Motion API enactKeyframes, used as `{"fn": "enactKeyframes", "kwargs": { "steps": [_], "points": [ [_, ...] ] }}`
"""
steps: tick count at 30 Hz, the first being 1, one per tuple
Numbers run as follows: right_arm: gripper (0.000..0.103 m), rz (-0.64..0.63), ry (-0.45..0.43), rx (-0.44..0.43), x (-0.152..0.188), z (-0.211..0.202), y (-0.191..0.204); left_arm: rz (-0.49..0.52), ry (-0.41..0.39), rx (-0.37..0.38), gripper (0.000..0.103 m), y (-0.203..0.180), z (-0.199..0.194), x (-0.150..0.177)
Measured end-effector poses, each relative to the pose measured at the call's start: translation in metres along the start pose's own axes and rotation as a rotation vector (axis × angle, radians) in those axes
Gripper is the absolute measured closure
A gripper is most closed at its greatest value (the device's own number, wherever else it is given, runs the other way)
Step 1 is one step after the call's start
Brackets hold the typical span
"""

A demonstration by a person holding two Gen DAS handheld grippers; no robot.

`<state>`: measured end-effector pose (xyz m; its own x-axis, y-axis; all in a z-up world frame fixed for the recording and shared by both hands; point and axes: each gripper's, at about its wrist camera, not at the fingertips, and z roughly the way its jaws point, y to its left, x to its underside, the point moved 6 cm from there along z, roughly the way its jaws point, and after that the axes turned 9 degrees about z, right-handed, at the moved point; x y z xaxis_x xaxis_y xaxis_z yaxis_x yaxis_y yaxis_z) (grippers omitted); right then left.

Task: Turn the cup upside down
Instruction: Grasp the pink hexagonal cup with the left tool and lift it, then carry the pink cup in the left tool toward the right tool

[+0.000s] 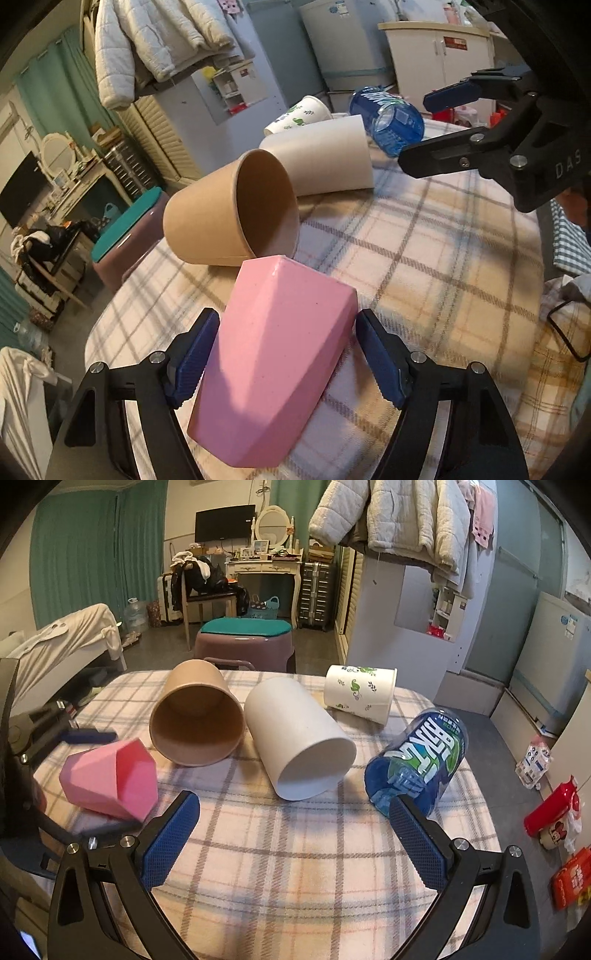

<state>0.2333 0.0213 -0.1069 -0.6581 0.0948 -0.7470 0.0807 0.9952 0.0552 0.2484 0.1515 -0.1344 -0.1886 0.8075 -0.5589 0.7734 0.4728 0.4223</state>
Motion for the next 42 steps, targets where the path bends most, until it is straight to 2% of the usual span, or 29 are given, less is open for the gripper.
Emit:
{"fn": "enactKeyframes", "kwargs": {
  "steps": [3,9,14,16,20,23,28,31,39,42],
  "points": [
    [0.0,0.012,-0.002,-0.008,0.0,-0.005,-0.003,-0.05,0.021,-0.023,0.027,0.001,-0.008,0.0],
    [0.0,0.047,-0.035,-0.035,0.005,-0.029,-0.018,-0.265,0.054,-0.026,0.029,0.002,-0.034,-0.012],
    [0.0,0.086,-0.053,-0.068,0.01,-0.047,-0.037,-0.398,0.078,-0.079,0.032,-0.015,-0.053,-0.033],
    [0.0,0.096,-0.061,-0.079,0.012,-0.055,-0.045,-0.471,0.075,-0.073,0.032,-0.023,-0.058,-0.042],
    [0.0,0.117,-0.076,-0.098,0.015,-0.068,-0.065,-0.549,0.06,-0.066,0.033,-0.041,-0.067,-0.056],
    [0.0,0.133,-0.081,-0.108,0.017,-0.074,-0.08,-0.593,0.073,-0.045,0.033,-0.055,-0.074,-0.064],
    [0.0,0.175,-0.096,-0.123,0.02,-0.08,-0.097,-0.677,0.144,0.019,0.033,-0.067,-0.07,-0.063],
    [0.0,0.19,-0.092,-0.129,0.021,-0.08,-0.102,-0.715,0.188,0.011,0.033,-0.062,-0.055,-0.058],
    [0.0,0.184,-0.083,-0.1,0.021,-0.076,-0.109,-0.707,0.193,-0.046,0.036,-0.041,-0.013,-0.059],
    [0.0,0.176,-0.078,-0.083,0.021,-0.073,-0.109,-0.727,0.195,-0.034,0.037,-0.038,-0.003,-0.053]
  ]
}}
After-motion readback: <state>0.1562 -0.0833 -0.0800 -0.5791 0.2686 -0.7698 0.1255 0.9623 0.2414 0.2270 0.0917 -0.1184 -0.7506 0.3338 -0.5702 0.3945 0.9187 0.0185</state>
